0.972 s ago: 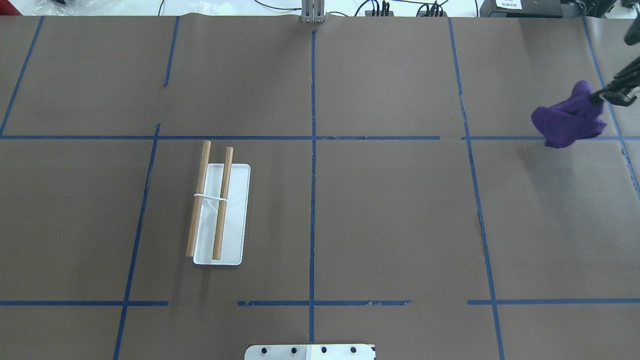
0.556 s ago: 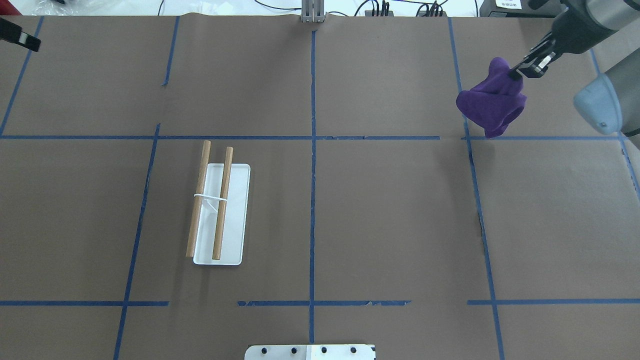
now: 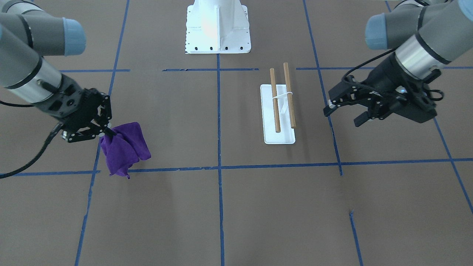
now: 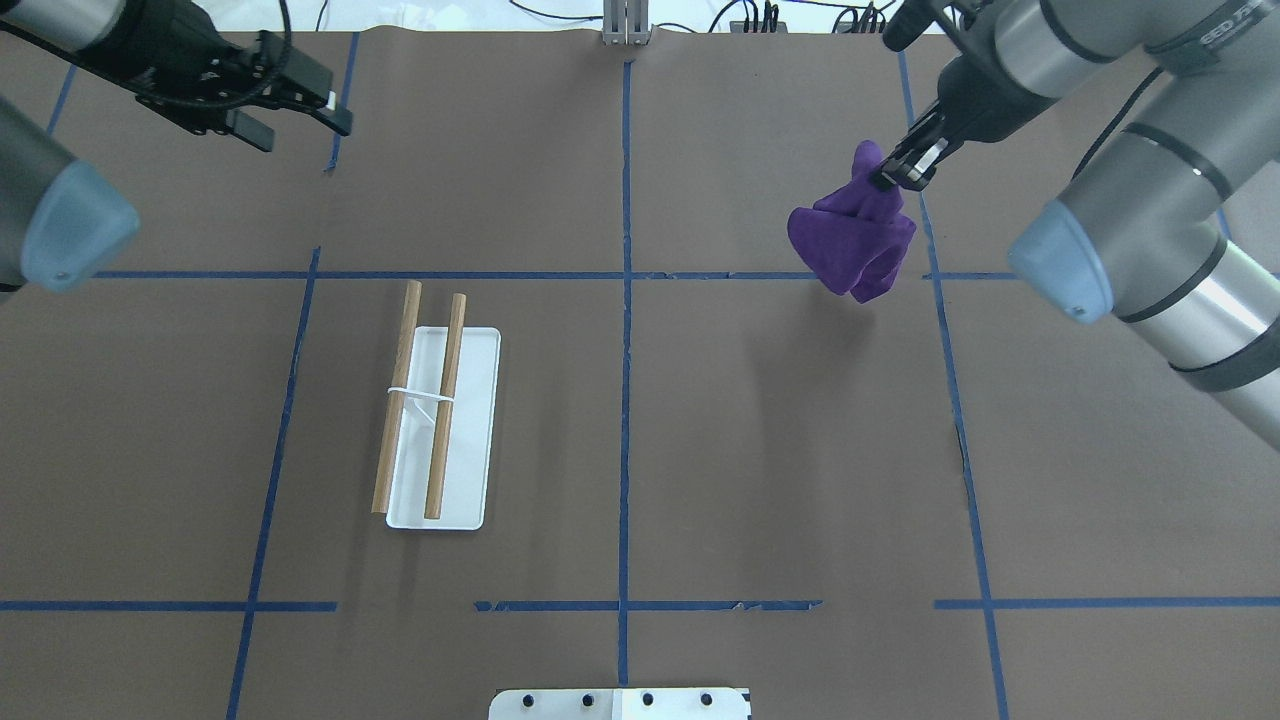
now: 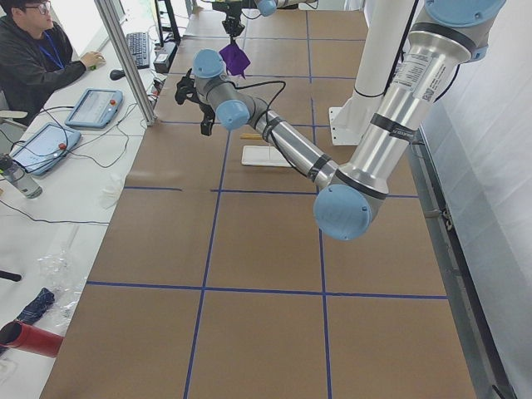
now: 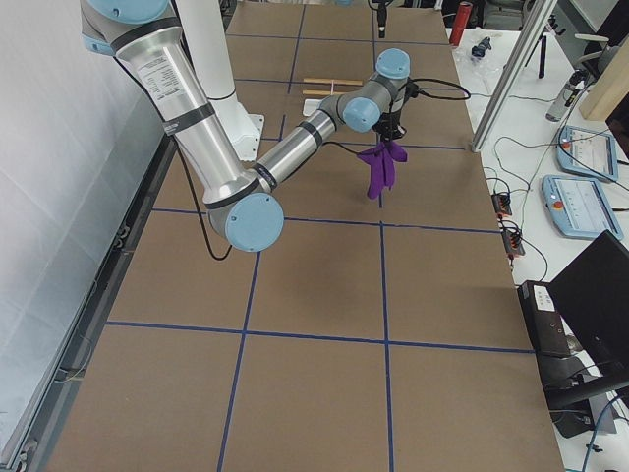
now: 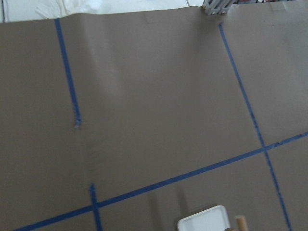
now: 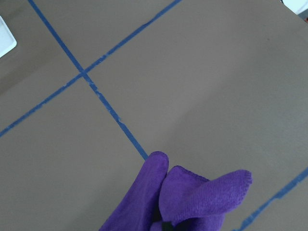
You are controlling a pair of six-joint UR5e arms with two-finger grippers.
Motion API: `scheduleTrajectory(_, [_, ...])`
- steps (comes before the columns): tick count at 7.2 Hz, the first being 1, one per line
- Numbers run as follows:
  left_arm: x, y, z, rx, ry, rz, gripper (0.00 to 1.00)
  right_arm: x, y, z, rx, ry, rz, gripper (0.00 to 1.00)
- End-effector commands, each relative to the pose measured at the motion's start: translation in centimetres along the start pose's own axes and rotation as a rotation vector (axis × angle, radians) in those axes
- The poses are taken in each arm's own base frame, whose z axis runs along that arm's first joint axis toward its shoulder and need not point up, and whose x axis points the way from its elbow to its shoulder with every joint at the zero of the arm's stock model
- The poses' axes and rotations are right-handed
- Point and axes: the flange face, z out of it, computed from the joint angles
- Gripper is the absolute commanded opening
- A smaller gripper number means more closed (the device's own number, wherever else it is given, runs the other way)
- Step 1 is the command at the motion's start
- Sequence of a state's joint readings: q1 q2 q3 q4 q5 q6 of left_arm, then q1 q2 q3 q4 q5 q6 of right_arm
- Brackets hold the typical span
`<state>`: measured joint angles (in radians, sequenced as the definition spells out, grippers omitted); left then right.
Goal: Hang towel on rack
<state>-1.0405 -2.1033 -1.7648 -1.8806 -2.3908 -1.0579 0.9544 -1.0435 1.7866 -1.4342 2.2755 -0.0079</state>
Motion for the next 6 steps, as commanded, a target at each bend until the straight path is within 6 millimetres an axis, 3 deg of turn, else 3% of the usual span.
scheduleTrajectory(1, [6.8,3.1,5.0,-0.020,0.016,-0.170,1.00,-7.2,-3.2,2.3,0.026,0.001,-0.109,0.00])
scheduleTrajectory(4, [11.3,3.6,8.1,-0.045,0.021,-0.395,1.00,-14.3,-5.8,2.9,0.076,-0.003,-0.138,0.00])
scheduleTrajectory(5, [12.9,5.6,10.8,-0.039,0.008,-0.415,1.00,-16.7,-6.4,3.8,0.076,-0.016,-0.164,0.00])
scheduleTrajectory(6, [13.6,6.3,11.8,-0.044,0.005,-0.445,1.00,-18.1,-6.9,4.3,0.056,-0.026,-0.169,0.00])
